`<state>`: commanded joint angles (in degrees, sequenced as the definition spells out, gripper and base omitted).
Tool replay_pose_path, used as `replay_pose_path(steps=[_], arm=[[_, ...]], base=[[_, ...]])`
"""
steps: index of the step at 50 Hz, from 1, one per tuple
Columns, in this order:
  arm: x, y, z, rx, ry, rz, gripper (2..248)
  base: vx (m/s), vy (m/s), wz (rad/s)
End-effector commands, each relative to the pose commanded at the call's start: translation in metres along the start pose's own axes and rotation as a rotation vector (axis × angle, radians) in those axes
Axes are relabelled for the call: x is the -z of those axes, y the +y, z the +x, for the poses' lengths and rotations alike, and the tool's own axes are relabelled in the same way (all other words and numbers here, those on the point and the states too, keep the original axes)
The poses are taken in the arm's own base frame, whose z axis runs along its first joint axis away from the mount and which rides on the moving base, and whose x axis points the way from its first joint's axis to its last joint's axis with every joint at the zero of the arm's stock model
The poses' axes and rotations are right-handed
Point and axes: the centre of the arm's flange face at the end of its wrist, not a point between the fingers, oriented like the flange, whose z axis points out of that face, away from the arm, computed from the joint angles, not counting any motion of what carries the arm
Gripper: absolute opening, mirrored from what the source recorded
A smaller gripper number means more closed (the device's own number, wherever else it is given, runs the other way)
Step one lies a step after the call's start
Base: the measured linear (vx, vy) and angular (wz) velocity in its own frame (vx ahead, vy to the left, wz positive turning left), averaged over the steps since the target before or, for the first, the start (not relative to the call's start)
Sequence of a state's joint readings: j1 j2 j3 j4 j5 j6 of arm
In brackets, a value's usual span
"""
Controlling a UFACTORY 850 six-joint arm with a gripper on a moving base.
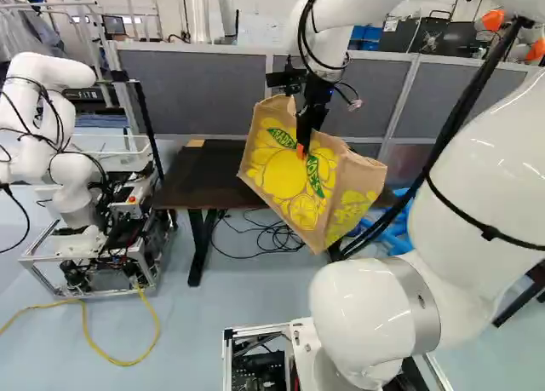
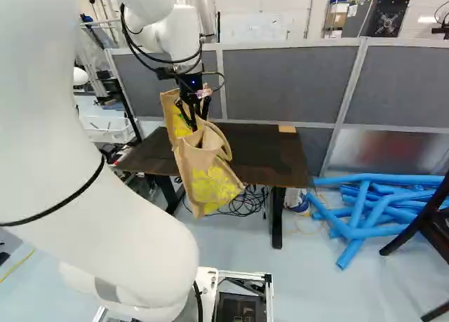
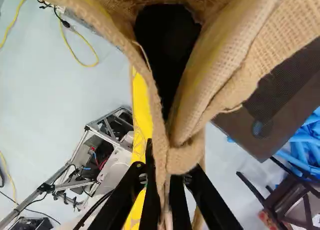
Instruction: Pick up the bag on the ground and place it on the table
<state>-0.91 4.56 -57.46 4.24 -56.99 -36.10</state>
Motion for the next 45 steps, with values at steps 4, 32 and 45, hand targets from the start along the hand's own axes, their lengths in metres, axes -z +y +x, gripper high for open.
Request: replay_pose_path(steps=[4, 32, 45], arm=[[0.000, 0.000, 0.000, 0.000, 0.000, 0.000, 22], [0.000, 0.003, 0.004, 0.000, 0.000, 0.000, 22], [-0.001, 0.009, 0.012, -0.002, -0.001, 0.000, 22]], base=[[0.221, 0.003, -0.016], [0.187, 0.002, -0.011], [-0.003, -0.002, 0.000]])
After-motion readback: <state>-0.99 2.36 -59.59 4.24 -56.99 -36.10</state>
